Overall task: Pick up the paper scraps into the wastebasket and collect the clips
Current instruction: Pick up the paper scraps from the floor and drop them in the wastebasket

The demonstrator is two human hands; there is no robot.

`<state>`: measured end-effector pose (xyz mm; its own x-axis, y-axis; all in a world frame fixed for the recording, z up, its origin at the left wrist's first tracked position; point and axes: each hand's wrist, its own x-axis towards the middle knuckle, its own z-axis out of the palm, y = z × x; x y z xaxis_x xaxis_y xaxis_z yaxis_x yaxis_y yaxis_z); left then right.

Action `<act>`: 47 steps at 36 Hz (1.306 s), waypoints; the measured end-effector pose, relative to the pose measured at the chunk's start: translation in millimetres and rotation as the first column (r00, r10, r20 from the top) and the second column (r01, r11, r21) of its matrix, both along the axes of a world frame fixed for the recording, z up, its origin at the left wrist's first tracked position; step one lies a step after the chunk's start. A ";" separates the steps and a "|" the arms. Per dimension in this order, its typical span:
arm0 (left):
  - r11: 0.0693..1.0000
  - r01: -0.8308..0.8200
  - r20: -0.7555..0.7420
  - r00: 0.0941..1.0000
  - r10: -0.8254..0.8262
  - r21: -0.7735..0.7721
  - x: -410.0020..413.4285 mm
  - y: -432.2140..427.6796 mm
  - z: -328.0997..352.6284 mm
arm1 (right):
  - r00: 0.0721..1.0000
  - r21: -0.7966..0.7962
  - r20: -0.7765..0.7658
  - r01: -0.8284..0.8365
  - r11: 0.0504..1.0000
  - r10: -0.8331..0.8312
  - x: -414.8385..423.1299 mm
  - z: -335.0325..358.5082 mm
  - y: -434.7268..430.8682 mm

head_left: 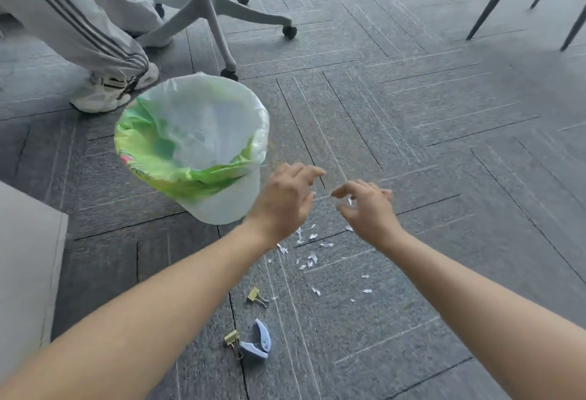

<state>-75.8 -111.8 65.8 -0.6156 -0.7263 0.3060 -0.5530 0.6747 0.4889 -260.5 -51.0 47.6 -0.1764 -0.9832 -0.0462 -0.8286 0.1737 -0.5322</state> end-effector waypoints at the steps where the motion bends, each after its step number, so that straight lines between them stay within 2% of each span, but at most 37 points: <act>1: 0.997 0.003 0.021 1.000 -0.005 0.081 -4.7 7.9 -12.4 | 1.000 0.046 -0.024 0.015 0.999 -0.014 -4.4 -11.6 12.5; 4: 0.957 -0.017 0.122 0.992 -0.020 0.291 -11.3 27.9 -50.6 | 0.995 0.161 -0.097 0.047 0.986 -0.031 -16.1 -40.7 47.9; 7: 0.912 -0.046 0.252 0.966 -0.064 0.408 -7.7 41.9 -84.4 | 0.986 0.248 -0.149 0.111 0.962 -0.076 -25.5 -63.8 79.0; 10: 0.886 -0.103 0.355 0.932 -0.073 0.452 0.1 52.9 -108.7 | 0.975 0.289 -0.180 0.178 0.941 -0.129 -30.5 -82.6 103.8; 12: 0.875 -0.130 0.390 0.918 -0.071 0.466 5.7 58.6 -120.4 | 0.968 0.298 -0.227 0.176 0.938 -0.109 -31.1 -93.0 116.2; 14: 0.867 -0.132 0.406 0.910 -0.086 0.480 9.5 62.8 -129.3 | 0.959 0.322 -0.273 0.164 0.932 -0.074 -30.7 -103.2 125.0; 20: 0.832 -0.110 0.413 0.898 -0.151 0.544 8.4 70.1 -147.0 | 0.960 0.355 -0.264 0.186 0.916 -0.092 -28.6 -123.5 133.3; 28: 0.896 -0.074 0.453 0.879 -0.149 0.439 -5.4 79.5 -157.5 | 0.955 0.366 -0.263 0.231 0.902 -0.138 -25.8 -136.0 131.6; 37: 0.911 -0.040 0.444 0.882 -0.161 0.410 -3.5 82.3 -160.8 | 0.942 0.345 -0.269 0.290 0.892 -0.203 -23.9 -139.1 130.6; 47: 0.929 -0.037 0.474 0.867 -0.152 0.367 -4.0 86.2 -161.8 | 0.943 0.376 -0.310 0.236 0.896 -0.119 -30.7 -144.1 121.7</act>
<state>-79.8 -25.6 -96.0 -0.6588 -0.6840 -0.3132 -0.7473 0.5472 0.3770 -291.2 70.7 -96.4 -0.4096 -0.8403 -0.3552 -0.8645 0.4819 -0.1430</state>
